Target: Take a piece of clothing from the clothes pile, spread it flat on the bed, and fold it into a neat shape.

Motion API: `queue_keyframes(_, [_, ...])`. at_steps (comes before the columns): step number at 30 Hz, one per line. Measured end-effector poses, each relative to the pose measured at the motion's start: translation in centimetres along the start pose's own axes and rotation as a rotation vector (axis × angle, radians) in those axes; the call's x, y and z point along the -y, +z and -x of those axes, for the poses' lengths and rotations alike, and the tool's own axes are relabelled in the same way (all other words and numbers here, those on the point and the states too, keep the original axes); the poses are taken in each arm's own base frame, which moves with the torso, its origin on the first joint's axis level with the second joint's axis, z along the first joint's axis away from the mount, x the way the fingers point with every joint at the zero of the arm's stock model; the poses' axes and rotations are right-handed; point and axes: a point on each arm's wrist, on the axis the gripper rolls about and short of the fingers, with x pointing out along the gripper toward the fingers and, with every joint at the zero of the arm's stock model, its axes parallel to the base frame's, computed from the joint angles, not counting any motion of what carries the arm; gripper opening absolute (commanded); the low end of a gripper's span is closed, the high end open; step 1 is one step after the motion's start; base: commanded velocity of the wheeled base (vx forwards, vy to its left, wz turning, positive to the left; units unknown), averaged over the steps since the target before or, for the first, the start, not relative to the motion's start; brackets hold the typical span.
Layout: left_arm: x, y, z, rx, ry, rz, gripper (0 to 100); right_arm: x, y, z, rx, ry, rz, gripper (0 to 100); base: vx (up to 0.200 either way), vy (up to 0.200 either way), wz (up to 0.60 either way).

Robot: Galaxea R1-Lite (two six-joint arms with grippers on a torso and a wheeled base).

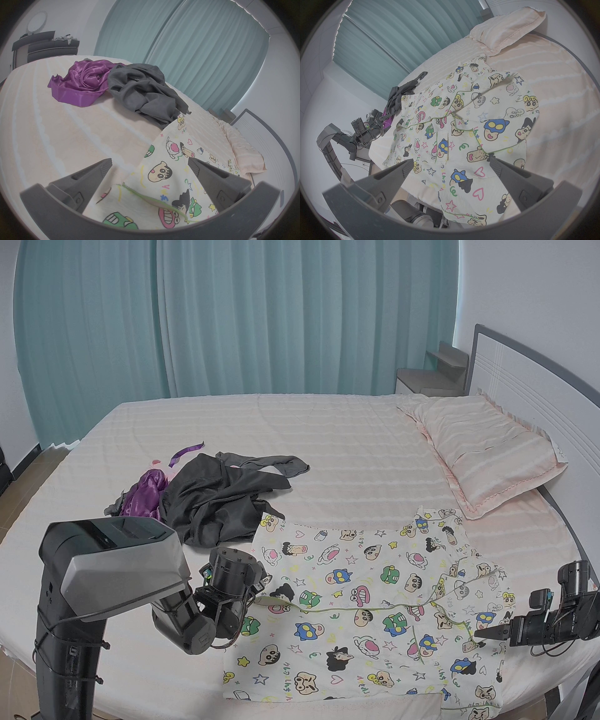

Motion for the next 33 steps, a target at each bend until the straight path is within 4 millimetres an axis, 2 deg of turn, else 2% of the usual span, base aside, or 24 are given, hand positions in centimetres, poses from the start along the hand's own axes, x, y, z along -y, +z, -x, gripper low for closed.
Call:
queue_keyframes(12, [-1.2,0.7,0.9,-0.226,-0.135,0.059,100,0.0,-0.2,0.1,0.004,-0.001,0.016,100,0.0,0.0,0.0])
queue_keyframes(25, [0.1,-0.7,1.5,-0.29,-0.18,0.109,100,0.0,-0.3,0.0,0.002,-0.001,0.015,100,0.0,0.0,0.0])
queue_keyframes(33, [0.6,-0.7,1.3,-0.287,-0.195,0.11,100,0.0,-0.2,0.0,0.002,-0.001,0.015,100,0.0,0.0,0.0])
